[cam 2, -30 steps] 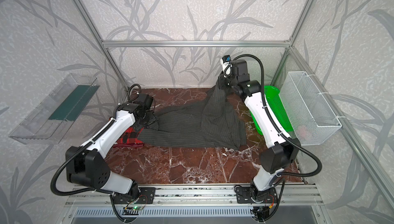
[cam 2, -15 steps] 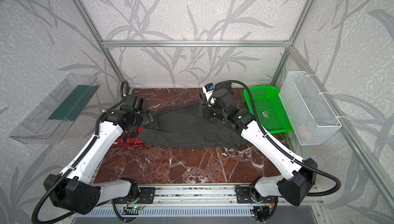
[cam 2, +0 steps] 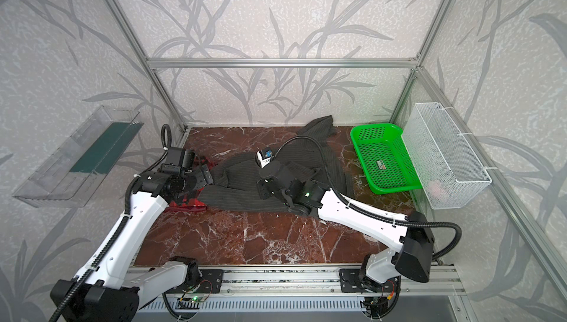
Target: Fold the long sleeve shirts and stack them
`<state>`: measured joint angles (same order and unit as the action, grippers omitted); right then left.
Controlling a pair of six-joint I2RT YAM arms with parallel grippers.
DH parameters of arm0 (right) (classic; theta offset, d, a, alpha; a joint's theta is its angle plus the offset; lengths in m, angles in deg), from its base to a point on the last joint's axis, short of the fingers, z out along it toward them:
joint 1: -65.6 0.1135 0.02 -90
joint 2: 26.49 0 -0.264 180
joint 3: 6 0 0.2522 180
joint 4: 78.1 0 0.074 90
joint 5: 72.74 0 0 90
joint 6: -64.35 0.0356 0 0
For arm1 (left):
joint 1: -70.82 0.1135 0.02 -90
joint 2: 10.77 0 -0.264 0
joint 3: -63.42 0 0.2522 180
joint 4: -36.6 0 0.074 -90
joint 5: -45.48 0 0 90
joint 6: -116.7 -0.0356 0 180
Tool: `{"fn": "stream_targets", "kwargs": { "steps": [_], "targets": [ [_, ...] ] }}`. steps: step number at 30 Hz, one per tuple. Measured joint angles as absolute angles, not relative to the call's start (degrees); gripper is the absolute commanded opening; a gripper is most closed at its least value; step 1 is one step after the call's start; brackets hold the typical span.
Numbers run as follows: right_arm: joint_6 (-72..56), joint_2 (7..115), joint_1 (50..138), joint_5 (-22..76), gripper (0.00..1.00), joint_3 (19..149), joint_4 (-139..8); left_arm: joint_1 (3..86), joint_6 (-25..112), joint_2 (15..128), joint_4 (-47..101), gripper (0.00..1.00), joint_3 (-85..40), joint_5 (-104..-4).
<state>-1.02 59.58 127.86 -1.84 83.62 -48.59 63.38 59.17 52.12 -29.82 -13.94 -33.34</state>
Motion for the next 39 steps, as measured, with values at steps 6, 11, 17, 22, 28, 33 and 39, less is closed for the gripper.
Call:
{"fn": "stream_targets", "kwargs": {
  "steps": [6,11,17,22,28,33,39],
  "targets": [
    [2.74,68.45,131.32,-4.81,0.0,87.95,-50.43,63.97,59.17,50.79,-28.44,0.96,-11.07,-32.38],
    [5.77,74.68,132.02,-6.93,0.0,91.27,-51.3,65.02,59.19,50.55,-27.48,0.96,-9.94,-32.68],
    [8.64,81.32,133.04,-9.55,0.0,95.81,-51.61,66.35,59.23,50.55,-26.61,0.96,-9.81,-33.8],
    [8.77,82.35,135.91,-12.87,0.0,98.13,-52.39,67.14,59.28,50.18,-26.02,0.96,-9.22,-34.56],
    [7.35,88.8,138.01,-14.91,0.0,105.98,-55.37,67.79,59.43,50.0,-25.89,0.96,-9.11,-35.44],
    [4.61,95.68,137.2,-15.61,0.0,107.77,-57.86,68.01,59.5,49.43,-25.65,0.97,-8.91,-35.61],
    [3.26,102.59,135.97,-14.64,0.0,112.21,-58.23,68.38,59.69,49.3,-25.49,0.97,-8.71,-35.65]
  ]
}}
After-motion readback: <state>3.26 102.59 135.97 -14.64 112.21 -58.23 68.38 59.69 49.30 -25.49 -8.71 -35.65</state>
